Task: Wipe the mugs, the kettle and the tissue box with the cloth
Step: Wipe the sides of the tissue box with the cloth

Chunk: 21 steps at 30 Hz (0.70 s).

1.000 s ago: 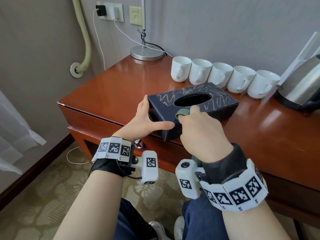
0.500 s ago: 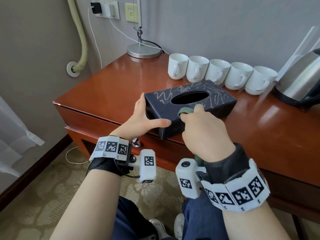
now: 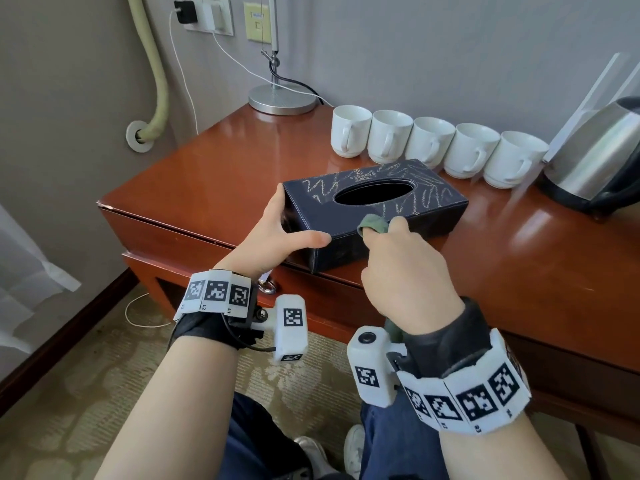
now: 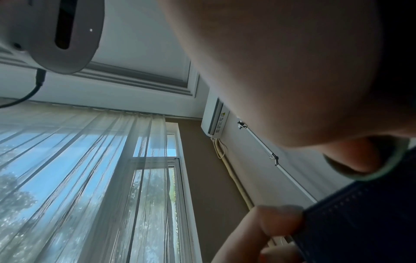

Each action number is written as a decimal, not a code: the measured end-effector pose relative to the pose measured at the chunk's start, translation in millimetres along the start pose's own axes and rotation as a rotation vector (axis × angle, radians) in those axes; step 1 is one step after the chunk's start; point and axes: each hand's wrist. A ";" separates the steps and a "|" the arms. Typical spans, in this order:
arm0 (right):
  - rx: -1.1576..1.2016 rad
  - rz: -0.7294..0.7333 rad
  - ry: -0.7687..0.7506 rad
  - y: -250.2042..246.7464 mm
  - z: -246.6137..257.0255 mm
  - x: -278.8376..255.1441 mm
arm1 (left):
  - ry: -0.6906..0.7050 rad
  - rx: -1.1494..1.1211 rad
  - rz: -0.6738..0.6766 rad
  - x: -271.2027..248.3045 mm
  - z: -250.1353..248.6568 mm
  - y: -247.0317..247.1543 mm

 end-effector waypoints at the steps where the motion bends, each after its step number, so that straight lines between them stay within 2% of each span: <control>1: 0.012 0.003 -0.005 -0.5 0.2 2.0 | 0.006 -0.001 -0.002 0.0 -0.5 -0.3; 5: 0.093 0.053 -0.021 -6.7 -6.2 19.4 | 0.007 0.014 -0.010 1.3 0.5 -6.7; 13: 0.087 0.054 0.088 -3.2 -24.3 35.1 | 0.020 -0.036 0.017 8.3 -0.4 -19.2; 18: 0.041 0.003 0.020 -0.9 -11.9 15.1 | 0.029 -0.051 0.024 10.9 2.8 -18.5; 21: 0.042 -0.012 -0.024 2.1 -1.0 21.5 | 0.034 -0.056 0.029 11.2 2.7 -17.9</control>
Point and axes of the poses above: each hand's wrist, its own x-axis towards the middle knuckle, its own y-axis out of the palm, z = x × y, and after that the axes turned 6 degrees about -y, right-handed
